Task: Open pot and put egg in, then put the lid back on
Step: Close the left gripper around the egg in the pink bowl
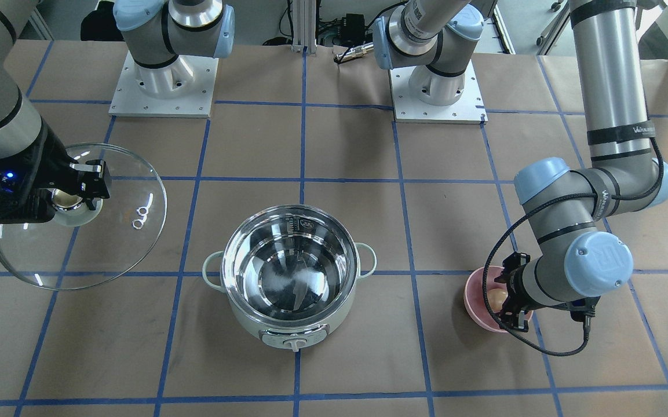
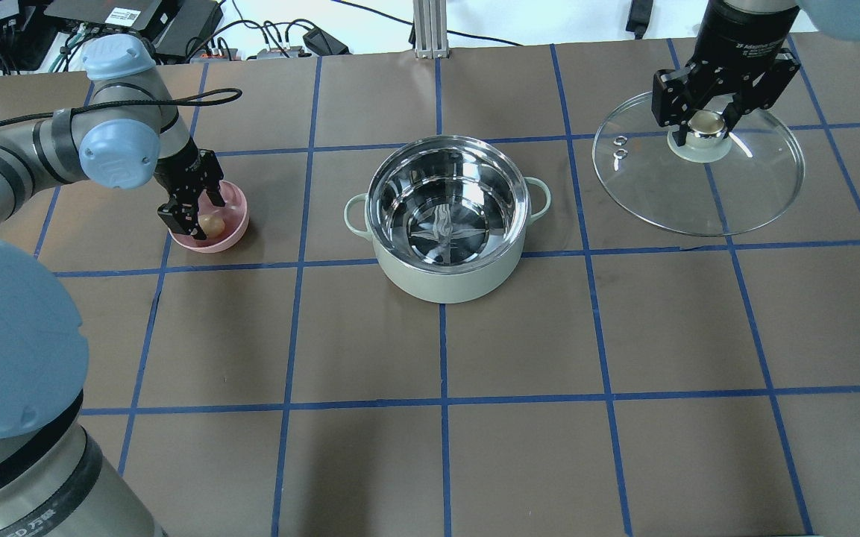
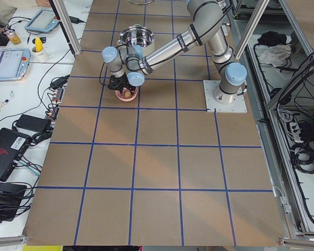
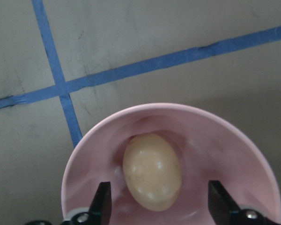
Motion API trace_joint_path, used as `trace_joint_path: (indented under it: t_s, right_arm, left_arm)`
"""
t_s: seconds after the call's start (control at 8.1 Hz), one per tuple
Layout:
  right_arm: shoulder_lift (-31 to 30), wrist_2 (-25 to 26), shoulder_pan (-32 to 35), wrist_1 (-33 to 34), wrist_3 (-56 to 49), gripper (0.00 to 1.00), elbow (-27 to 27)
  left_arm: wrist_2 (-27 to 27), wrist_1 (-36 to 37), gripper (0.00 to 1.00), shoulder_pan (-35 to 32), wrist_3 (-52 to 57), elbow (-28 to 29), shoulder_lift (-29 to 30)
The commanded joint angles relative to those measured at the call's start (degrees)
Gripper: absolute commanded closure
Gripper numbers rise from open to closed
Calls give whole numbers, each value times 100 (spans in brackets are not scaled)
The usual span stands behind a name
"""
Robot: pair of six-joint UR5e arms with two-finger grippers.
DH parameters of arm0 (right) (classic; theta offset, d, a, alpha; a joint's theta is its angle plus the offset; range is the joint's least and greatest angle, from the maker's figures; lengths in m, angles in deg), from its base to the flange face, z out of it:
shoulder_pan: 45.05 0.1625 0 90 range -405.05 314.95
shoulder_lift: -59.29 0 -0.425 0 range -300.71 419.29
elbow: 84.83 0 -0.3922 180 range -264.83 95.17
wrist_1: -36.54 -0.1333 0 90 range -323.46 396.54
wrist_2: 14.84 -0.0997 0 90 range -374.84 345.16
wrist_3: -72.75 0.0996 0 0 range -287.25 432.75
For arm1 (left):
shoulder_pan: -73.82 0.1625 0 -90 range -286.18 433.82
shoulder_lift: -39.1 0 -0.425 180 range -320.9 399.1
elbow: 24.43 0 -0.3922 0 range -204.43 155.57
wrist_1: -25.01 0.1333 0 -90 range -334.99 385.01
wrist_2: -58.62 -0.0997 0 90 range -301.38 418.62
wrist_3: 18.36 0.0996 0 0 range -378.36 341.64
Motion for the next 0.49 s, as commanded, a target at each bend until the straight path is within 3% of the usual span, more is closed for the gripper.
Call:
trace_joint_path:
  t_s: [0.0,0.12,0.37]
  right_arm:
    - [18,-116,-13,-209,17,100,8]
    - [19,-116,-13,-210,95,100,8]
    - [19,-116,-4,-219,219,100,8]
  left_arm:
    - [-5,-3,20,0,32,-1,40]
    - [4,5,22,0,59,-18,22]
    - [-5,14,41,0,85,-45,40]
